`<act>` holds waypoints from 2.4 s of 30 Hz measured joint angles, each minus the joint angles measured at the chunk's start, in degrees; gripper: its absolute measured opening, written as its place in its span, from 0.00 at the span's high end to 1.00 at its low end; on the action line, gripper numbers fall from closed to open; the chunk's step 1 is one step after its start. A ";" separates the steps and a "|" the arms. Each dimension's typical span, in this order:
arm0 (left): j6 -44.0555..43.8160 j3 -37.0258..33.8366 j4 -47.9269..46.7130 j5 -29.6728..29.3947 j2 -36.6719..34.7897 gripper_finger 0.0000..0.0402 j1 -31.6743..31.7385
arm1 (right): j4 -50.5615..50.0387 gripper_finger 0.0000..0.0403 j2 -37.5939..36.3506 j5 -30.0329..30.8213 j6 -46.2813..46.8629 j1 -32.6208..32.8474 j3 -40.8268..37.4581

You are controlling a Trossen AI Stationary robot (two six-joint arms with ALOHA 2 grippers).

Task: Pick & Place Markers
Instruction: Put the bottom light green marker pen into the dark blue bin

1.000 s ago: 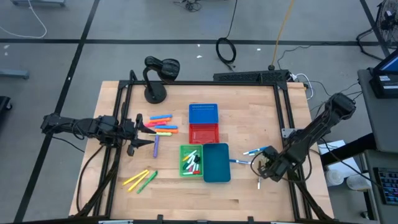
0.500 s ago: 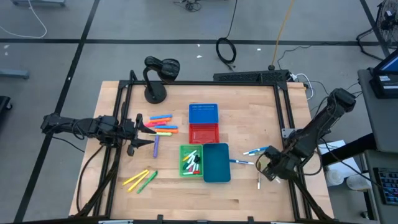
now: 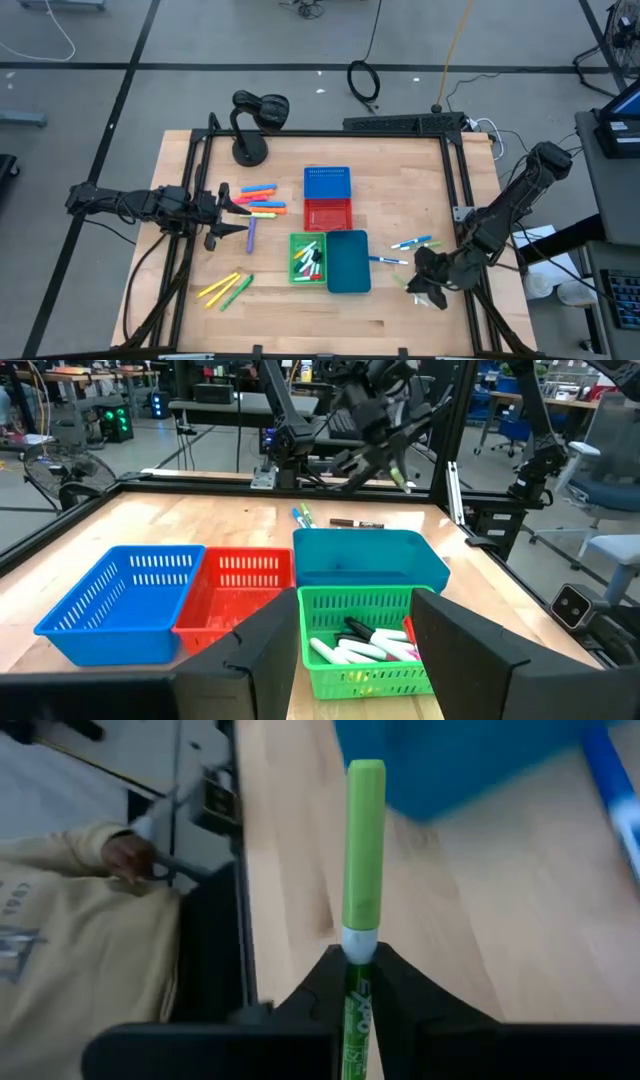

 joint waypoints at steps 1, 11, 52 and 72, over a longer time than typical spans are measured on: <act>0.00 0.00 0.00 0.02 0.00 0.51 0.00 | 0.80 0.96 0.00 0.91 -1.90 -0.02 0.00; 0.00 0.00 0.00 0.00 0.00 0.51 0.00 | 6.20 0.96 2.24 12.11 -14.99 -5.14 0.02; 0.00 0.00 0.02 0.00 -0.02 0.51 -0.01 | 41.22 0.96 29.91 -4.00 -45.81 -26.01 7.94; 0.00 0.00 0.10 0.00 -0.02 0.51 -0.02 | 17.76 0.83 30.40 -0.38 -27.65 -26.31 14.56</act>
